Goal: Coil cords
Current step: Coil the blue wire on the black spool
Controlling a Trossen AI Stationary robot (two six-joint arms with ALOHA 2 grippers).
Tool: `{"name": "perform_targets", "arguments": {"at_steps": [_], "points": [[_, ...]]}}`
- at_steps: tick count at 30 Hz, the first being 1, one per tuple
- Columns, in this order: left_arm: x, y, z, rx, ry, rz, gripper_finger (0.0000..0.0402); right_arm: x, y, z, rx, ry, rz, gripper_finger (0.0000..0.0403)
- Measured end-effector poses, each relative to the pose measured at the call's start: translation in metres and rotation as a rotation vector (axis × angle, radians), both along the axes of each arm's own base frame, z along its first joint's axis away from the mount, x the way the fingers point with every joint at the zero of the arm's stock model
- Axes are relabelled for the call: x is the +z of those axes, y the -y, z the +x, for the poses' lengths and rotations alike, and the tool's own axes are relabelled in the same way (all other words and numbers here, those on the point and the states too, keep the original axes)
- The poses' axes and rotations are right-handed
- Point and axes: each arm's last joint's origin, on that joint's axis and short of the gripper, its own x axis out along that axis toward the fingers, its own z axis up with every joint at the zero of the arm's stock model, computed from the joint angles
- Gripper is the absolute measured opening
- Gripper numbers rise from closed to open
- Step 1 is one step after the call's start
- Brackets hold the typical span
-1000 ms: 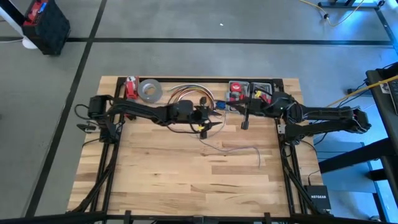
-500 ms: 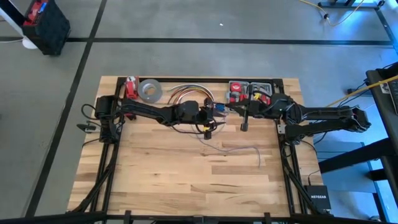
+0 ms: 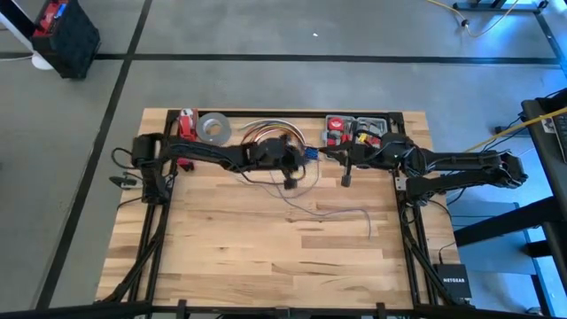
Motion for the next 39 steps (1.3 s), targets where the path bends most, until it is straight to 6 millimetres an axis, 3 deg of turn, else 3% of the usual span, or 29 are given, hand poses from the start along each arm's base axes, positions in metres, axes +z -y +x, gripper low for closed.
{"name": "perform_targets", "arguments": {"at_steps": [7,14,17,20,25,33,39], "points": [[0.034,-0.003,-0.042,0.170,-0.144,0.001,0.0003,-0.009,0.001,0.000,-0.042,-0.104,-0.082,0.0005],[0.085,-0.003,-0.092,0.255,-0.082,-0.102,0.0002,-0.023,0.005,0.009,-0.127,-0.215,-0.169,0.0004],[0.096,-0.001,-0.100,0.252,-0.020,-0.159,0.0003,-0.030,0.008,0.018,-0.194,-0.250,-0.197,0.0004],[0.099,0.004,-0.096,0.157,0.029,-0.249,0.0004,-0.037,0.014,0.026,-0.309,-0.277,-0.226,0.0003],[0.093,0.018,-0.073,0.042,0.109,-0.287,0.0004,-0.046,0.028,0.036,-0.434,-0.287,-0.221,0.0003],[0.070,0.023,-0.023,-0.025,0.310,-0.252,0.0003,-0.051,0.032,0.045,-0.370,-0.246,-0.161,0.0003],[0.043,0.014,-0.002,-0.016,0.344,-0.244,0.0002,-0.048,0.032,0.046,-0.382,-0.186,-0.091,0.0003]]}}
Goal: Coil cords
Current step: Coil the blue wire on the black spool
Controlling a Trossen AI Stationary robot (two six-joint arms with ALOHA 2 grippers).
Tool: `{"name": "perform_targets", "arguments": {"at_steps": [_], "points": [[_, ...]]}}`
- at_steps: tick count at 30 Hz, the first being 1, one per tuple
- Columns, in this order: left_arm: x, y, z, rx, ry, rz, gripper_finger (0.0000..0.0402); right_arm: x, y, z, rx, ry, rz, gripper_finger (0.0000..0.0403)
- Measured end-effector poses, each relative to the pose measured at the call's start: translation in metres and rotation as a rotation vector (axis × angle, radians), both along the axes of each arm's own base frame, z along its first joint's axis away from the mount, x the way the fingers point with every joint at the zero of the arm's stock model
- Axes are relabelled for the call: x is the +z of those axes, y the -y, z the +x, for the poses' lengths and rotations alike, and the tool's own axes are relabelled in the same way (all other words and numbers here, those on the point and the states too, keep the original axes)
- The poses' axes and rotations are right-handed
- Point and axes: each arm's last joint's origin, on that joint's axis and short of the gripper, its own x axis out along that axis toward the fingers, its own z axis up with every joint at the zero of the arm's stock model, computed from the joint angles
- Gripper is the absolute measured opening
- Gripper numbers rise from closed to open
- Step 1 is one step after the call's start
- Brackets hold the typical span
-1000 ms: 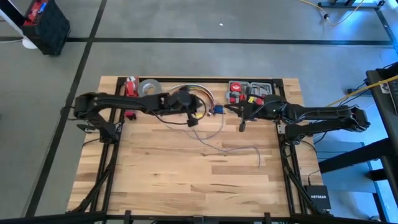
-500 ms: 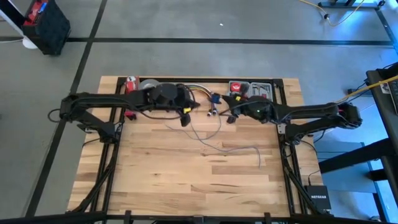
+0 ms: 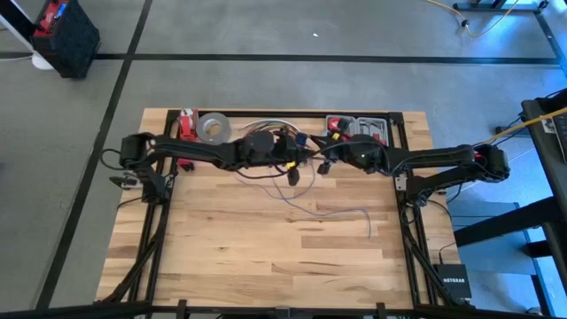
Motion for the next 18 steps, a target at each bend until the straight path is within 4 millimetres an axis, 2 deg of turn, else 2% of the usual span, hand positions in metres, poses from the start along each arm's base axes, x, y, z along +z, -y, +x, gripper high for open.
{"name": "perform_targets", "arguments": {"at_steps": [4,15,18], "points": [[-0.006,-0.005,-0.001,0.016,-0.046,-0.012,0.0005,0.010,-0.001,-0.003,0.008,0.099,0.033,0.0003],[-0.001,-0.006,-0.001,0.018,-0.023,0.007,0.0004,0.062,-0.005,-0.017,0.069,0.312,0.055,0.0003],[-0.013,-0.005,-0.001,0.012,-0.089,0.000,0.0001,0.079,-0.005,-0.019,0.078,0.403,0.049,0.0003]]}}
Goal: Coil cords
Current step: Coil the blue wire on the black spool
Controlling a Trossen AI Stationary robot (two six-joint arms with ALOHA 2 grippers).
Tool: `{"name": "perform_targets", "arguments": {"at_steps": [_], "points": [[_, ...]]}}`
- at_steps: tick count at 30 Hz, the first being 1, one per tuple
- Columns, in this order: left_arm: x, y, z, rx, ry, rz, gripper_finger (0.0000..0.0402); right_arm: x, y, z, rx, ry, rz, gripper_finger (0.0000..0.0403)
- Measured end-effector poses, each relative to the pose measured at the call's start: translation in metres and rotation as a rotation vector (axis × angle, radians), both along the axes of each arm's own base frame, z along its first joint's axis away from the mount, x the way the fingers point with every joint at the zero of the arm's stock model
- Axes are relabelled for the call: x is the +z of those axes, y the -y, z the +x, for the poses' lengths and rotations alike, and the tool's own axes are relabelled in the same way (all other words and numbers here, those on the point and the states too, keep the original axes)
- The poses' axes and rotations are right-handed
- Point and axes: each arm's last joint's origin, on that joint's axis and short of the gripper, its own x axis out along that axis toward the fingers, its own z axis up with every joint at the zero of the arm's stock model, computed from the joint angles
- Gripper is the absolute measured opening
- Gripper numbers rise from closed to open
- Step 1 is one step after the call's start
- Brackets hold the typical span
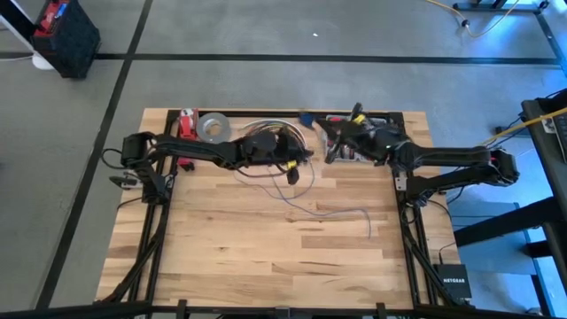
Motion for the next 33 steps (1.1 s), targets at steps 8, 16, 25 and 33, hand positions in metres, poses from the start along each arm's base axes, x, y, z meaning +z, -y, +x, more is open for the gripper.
{"name": "perform_targets", "arguments": {"at_steps": [8,16,25,33], "points": [[-0.011,-0.003,0.005,0.001,-0.032,0.027,0.0005,0.024,-0.001,0.000,0.042,0.042,-0.024,0.0003],[-0.001,0.007,0.001,-0.024,-0.035,0.039,0.0021,0.018,-0.001,-0.001,0.032,-0.051,-0.022,0.0003],[0.012,0.030,-0.003,-0.110,-0.017,0.176,0.0113,0.014,-0.001,0.000,0.031,-0.097,-0.018,0.0003],[0.011,0.027,-0.004,-0.004,-0.066,0.269,0.0127,0.013,-0.001,0.001,0.037,-0.109,-0.027,0.0003]]}}
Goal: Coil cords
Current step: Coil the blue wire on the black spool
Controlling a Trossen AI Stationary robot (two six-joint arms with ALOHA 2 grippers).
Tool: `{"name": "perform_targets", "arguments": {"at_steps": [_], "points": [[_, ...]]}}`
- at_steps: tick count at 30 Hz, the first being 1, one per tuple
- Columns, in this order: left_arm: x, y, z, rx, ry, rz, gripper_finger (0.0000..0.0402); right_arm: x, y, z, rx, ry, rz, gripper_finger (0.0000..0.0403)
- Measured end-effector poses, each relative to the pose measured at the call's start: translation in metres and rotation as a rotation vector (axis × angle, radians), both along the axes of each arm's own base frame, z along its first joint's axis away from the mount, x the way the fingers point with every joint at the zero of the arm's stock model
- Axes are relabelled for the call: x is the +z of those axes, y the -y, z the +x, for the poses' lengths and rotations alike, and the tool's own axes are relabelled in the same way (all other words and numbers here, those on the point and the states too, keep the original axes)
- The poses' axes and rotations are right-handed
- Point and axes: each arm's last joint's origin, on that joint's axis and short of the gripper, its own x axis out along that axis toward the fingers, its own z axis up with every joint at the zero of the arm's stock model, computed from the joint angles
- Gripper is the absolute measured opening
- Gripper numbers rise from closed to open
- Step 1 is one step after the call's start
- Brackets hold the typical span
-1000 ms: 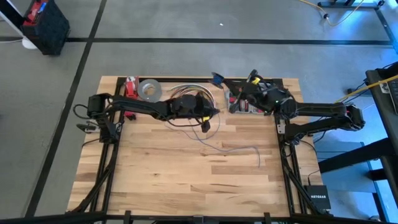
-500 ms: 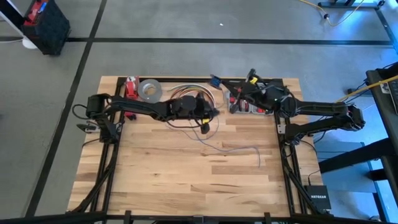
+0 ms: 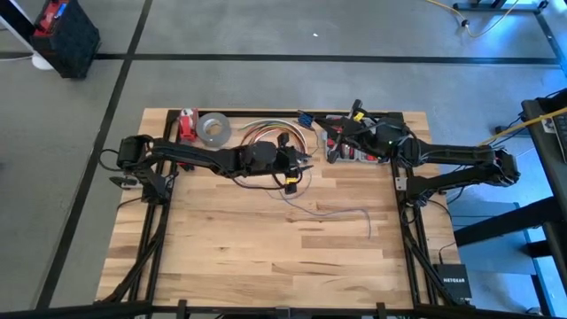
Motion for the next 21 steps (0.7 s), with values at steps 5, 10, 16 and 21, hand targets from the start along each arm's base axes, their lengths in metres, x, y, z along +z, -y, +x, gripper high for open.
{"name": "perform_targets", "arguments": {"at_steps": [5,10,16,21], "points": [[0.000,-0.005,0.000,0.024,0.012,-0.023,0.0127,-0.001,0.000,0.000,0.000,-0.007,-0.003,0.0003],[0.012,0.009,-0.005,-0.009,0.039,0.003,0.0127,-0.002,0.000,0.000,0.000,-0.024,-0.001,0.0003],[0.006,0.004,-0.002,0.059,0.011,0.050,0.0127,-0.002,0.000,0.000,0.018,-0.023,-0.002,0.0003],[-0.007,-0.010,0.002,0.096,-0.024,0.044,0.0127,-0.002,0.000,0.000,0.019,-0.020,-0.003,0.0003]]}}
